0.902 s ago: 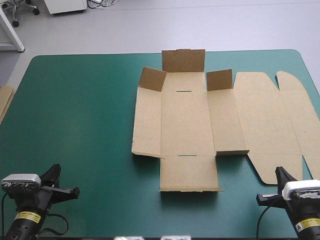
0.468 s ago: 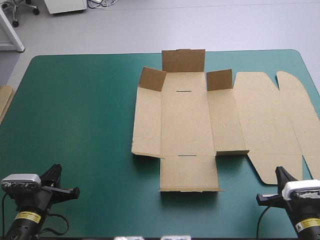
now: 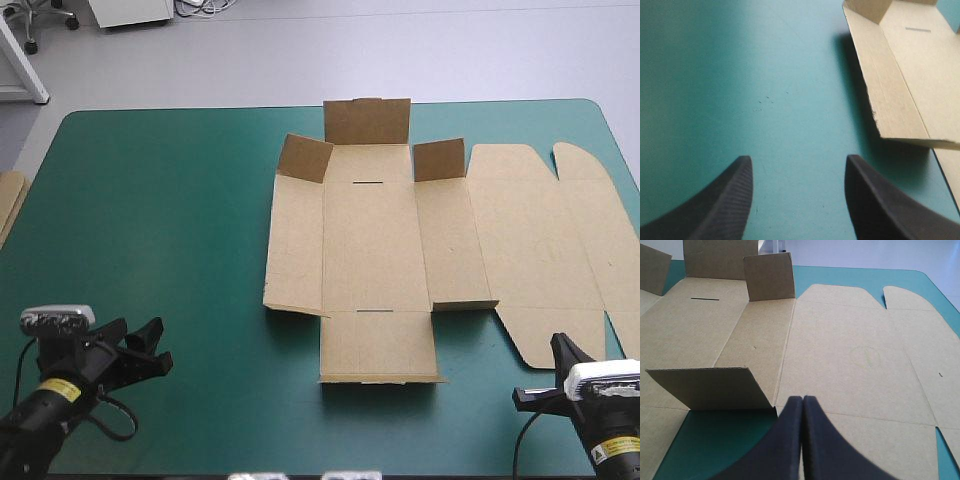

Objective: Fold the box

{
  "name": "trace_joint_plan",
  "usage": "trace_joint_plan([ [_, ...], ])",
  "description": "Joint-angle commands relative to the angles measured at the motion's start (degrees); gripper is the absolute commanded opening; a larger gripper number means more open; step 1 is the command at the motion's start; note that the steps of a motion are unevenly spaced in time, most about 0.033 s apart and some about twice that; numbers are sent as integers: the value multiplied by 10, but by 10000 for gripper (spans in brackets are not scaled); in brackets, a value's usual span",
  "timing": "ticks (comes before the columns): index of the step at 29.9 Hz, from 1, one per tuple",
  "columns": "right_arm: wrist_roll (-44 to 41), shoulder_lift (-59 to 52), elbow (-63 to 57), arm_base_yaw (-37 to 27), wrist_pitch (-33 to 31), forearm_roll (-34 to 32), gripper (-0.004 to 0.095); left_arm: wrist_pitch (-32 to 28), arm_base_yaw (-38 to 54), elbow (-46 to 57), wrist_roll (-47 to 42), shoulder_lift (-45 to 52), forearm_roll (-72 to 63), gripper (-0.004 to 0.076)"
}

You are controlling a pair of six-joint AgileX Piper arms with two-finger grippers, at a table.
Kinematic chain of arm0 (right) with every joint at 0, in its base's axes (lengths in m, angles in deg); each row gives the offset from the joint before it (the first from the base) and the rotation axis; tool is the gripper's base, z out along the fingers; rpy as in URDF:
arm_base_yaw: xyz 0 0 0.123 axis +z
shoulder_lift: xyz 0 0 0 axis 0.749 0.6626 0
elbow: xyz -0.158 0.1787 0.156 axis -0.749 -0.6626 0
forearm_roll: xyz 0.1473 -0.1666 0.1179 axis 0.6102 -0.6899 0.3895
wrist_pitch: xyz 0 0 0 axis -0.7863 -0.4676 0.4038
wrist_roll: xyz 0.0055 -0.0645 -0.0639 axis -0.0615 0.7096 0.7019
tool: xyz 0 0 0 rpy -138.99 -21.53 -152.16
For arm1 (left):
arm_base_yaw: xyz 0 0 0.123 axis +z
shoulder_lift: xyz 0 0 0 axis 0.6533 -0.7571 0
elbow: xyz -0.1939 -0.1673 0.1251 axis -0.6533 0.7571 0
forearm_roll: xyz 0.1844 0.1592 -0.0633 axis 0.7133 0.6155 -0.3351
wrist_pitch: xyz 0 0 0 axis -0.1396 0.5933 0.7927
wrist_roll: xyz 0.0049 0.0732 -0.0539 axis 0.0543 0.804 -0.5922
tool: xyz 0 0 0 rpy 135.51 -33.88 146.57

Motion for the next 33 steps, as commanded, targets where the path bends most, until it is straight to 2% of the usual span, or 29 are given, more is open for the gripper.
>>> trace_joint_plan([
  [1, 3, 12, 16, 1, 49, -5, -20, 34, -3, -101, 41, -111, -36, 409],
  [3, 3, 12, 16, 1, 50, -5, -20, 45, -3, -137, 77, -166, -64, 409],
  [7, 3, 12, 16, 1, 52, -4, -20, 29, -3, -183, 165, -275, -176, 409],
  [13, 3, 12, 17, 1, 52, 19, -20, 53, 17, -191, 344, -452, -418, 409],
  [16, 3, 12, 17, 1, 53, 19, -20, 60, 28, -192, 415, -521, -490, 409],
  [19, 5, 12, 17, 1, 56, 19, -20, 66, 28, -198, 439, -578, -517, 409],
  [22, 5, 12, 17, 1, 56, 19, -20, 104, 28, -211, 465, -624, -538, 409],
  [33, 14, 12, 17, 1, 59, 19, -20, 136, 25, -284, 480, -682, -539, 409],
])
